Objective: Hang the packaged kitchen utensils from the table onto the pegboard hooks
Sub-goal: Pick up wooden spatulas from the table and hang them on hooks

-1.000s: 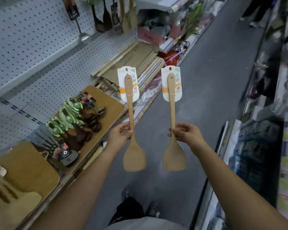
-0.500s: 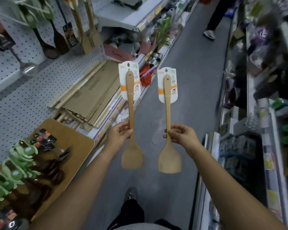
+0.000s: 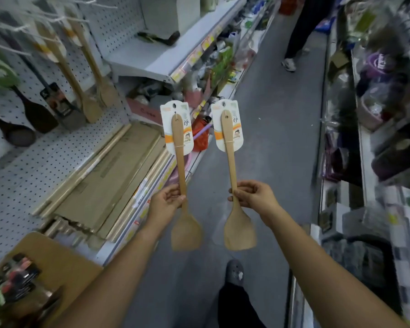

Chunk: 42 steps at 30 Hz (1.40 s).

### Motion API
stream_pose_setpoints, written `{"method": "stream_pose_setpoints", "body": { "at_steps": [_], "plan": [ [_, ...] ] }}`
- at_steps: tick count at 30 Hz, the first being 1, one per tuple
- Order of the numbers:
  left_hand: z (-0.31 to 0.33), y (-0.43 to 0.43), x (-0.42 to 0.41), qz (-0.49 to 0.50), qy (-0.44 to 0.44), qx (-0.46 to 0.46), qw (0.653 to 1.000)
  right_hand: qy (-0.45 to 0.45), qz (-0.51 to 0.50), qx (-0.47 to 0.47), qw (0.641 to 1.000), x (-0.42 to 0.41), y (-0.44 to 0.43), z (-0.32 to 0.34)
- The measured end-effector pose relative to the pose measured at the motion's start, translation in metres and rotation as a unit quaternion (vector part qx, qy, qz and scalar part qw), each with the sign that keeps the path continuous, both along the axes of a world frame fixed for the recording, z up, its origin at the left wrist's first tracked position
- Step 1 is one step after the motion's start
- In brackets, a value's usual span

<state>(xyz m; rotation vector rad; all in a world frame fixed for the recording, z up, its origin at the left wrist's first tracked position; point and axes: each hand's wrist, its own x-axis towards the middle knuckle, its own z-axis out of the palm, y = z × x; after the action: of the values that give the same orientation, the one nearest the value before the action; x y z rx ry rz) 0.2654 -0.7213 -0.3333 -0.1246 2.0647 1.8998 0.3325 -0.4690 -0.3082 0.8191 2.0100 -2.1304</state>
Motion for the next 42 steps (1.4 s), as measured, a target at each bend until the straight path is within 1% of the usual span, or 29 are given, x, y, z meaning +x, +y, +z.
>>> {"method": "stream_pose_setpoints", "body": {
  "at_steps": [8, 14, 18, 22, 29, 33, 37, 42],
  "plan": [
    [0.017, 0.077, -0.083, 0.1, 0.019, -0.031, 0.994, -0.004, 0.104, -0.011, 0.994, -0.132, 0.075, 0.005],
    [0.019, 0.089, -0.138, 0.187, 0.009, 0.007, 0.982, 0.004, 0.18, -0.009, 0.984, -0.223, 0.084, 0.008],
    [0.006, 0.081, -0.178, 0.235, 0.005, 0.017, 0.972, 0.023, 0.235, 0.006, 0.972, -0.28, 0.075, 0.015],
    [0.0, 0.067, -0.225, 0.284, 0.021, 0.014, 0.959, 0.043, 0.29, 0.034, 0.955, -0.343, 0.055, 0.026],
    [-0.001, 0.04, -0.262, 0.359, 0.023, 0.019, 0.933, 0.077, 0.351, 0.008, 0.933, -0.441, 0.012, 0.051],
    [-0.003, 0.033, -0.274, 0.385, 0.02, 0.001, 0.923, 0.076, 0.371, -0.004, 0.926, -0.482, -0.009, 0.056],
    [-0.008, 0.033, -0.278, 0.411, 0.018, -0.018, 0.911, 0.066, 0.383, -0.006, 0.921, -0.512, -0.02, 0.044],
    [-0.004, 0.038, -0.294, 0.446, 0.018, -0.035, 0.894, 0.067, 0.435, -0.026, 0.898, -0.533, -0.02, 0.023]
  ]
}}
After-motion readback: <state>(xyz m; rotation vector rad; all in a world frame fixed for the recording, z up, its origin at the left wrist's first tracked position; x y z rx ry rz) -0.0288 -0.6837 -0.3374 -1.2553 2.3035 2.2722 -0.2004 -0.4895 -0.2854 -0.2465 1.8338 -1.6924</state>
